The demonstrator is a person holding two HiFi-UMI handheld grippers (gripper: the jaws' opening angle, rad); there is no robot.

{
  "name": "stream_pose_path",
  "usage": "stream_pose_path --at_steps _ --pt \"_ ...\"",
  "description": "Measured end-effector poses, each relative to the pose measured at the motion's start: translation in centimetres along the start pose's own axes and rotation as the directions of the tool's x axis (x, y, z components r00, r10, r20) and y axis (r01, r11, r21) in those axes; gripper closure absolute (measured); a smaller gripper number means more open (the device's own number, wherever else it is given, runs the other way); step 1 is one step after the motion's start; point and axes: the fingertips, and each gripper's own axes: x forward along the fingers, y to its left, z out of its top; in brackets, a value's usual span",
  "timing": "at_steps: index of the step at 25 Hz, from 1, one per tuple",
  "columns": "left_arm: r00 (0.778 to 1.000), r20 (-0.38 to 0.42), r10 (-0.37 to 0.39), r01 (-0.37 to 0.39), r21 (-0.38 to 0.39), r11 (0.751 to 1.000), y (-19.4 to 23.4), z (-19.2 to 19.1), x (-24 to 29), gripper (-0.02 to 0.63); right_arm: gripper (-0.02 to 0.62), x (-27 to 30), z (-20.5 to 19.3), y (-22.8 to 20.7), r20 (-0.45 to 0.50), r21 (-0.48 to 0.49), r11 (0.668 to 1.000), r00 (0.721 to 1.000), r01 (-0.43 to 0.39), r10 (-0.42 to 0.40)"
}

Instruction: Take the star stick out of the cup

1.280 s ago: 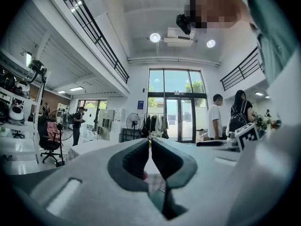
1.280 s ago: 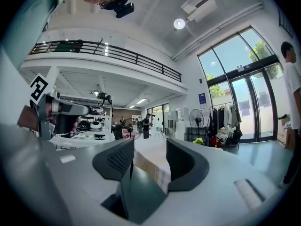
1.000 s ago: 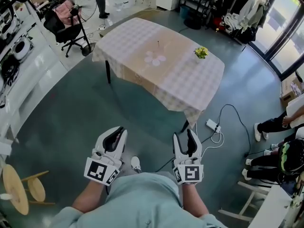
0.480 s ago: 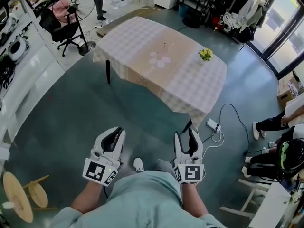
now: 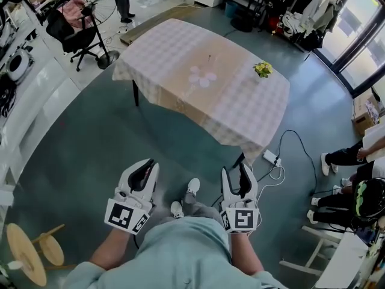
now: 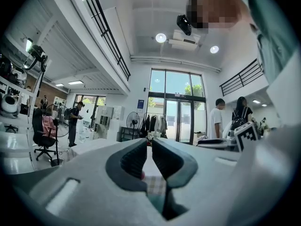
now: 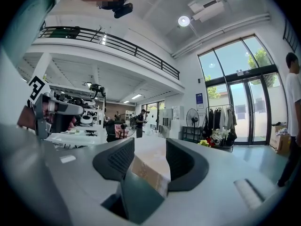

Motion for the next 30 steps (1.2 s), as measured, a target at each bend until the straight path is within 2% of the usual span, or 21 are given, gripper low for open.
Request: stream_pose_path --at_steps 7,14,24,30 --pt "0.999 0.022 0.028 -0.028 0.015 0.999 1.5 1.9 4.3 0.575 0.405 4.8 0.6 -2.4 0.014 0.009 0.999 0.999 -0.035 0.035" --pt "0.999 0.033 0.027 -0.028 0.02 0.999 3.8 3.3 8.3 0.575 0.405 9.3 2.1 -4.4 0.042 -0.004 1.0 0.999 -0.031 0.031" --pt "1.0 0.025 0.007 -0.007 -0.002 1.0 3.4 3.5 17.0 0.568 0.405 14.5 1.1 -10.5 0.035 0.006 0.999 0.999 -0.032 0.031" --pt "1.0 -0.015 -0.013 0.013 -0.002 1.0 2.8 3.1 20.3 0.557 0.405 16.2 0.4 -13.1 0.035 0.031 1.0 0.999 -0.001 -0.001"
